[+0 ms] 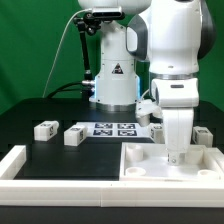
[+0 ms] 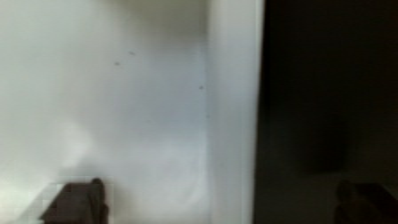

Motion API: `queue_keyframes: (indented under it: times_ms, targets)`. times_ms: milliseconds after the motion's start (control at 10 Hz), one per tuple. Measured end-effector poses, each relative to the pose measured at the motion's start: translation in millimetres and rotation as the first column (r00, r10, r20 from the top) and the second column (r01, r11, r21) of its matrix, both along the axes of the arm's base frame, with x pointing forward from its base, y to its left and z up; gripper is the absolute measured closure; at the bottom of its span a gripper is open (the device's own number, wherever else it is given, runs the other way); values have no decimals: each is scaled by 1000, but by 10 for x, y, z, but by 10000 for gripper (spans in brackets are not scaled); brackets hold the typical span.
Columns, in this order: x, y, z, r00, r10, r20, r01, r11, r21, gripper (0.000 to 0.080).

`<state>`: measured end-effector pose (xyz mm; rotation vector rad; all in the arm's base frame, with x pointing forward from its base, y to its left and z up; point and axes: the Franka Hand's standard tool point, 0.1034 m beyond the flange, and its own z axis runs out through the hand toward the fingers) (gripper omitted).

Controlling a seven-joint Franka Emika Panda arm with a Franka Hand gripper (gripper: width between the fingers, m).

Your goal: Assemble one leg

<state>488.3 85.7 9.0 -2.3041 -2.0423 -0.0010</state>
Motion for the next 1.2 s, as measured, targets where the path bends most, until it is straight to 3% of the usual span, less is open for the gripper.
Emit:
queue_keyframes:
  times_ms: [400,700,900,1200]
  targets:
    - [-49,262,482,990,-128,52,129,991,-19,151]
    - [-44,265,482,973,-223,55,223,975,-9,151]
    - [-68,301,477,865,-500,35,500,866,5,151]
    - [-389,580,397,475,-880,-21,880,475,2,151]
